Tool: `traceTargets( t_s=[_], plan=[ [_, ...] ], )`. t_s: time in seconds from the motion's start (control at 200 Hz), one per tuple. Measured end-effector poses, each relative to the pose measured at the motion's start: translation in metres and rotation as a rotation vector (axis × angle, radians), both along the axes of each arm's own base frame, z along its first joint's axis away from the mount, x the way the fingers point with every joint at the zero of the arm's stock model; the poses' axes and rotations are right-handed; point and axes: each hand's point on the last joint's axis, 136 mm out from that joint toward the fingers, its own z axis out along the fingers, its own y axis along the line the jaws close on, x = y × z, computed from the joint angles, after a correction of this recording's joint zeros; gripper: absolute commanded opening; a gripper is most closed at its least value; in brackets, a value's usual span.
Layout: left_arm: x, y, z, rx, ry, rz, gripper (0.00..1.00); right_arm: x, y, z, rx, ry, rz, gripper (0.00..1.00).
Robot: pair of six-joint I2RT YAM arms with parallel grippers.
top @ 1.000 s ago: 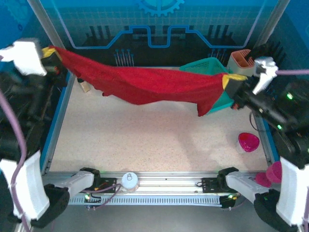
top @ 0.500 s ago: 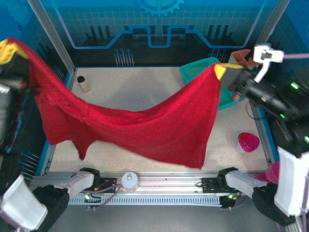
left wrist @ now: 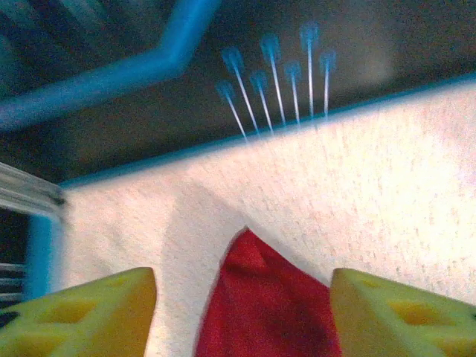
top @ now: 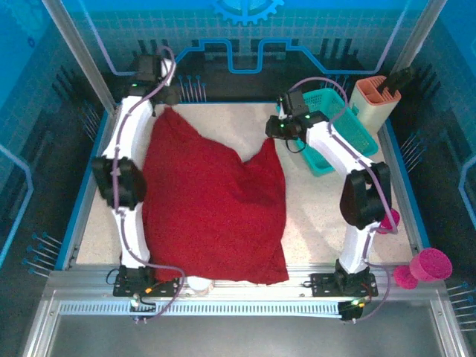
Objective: Fold the inside-out t-shirt
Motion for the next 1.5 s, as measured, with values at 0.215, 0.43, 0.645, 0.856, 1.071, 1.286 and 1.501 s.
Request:
traceTargets(
  t_s=[0.215,0.43,0.645,0.856,1.071,1.286,1.501],
  plan=[
    [-0.019,-0.014,-0.020,-0.120,0.154,0.071,0.70,-0.029,-0.007,0.025,-0.152,-0.081,0.067,0.50],
    [-0.139,-0.055,0.057,-0.357,0.028,0.074,0.70,-0.118,0.036,0.013,-0.111,-0.044,0.317,0.54],
    [-0.184,-0.067,-0.026,-0.514,0.119,0.169,0.70,-0.135,0.046,-0.069,-0.090,0.161,0.375,0.54],
    [-0.182,-0.066,-0.154,-0.528,0.392,0.344,0.70,-0.116,0.052,-0.117,-0.106,0.202,0.327,0.55],
    [-0.160,-0.067,-0.207,-0.520,0.472,0.412,0.69,-0.095,0.037,-0.160,-0.136,0.234,0.230,0.53],
    [-0.089,-0.071,-0.210,-0.523,0.419,0.404,0.70,-0.067,0.021,-0.155,-0.096,0.190,0.147,0.53],
    [-0.057,-0.075,-0.208,-0.516,0.408,0.385,0.71,-0.088,0.013,-0.158,-0.147,0.192,0.152,0.54]
  ],
)
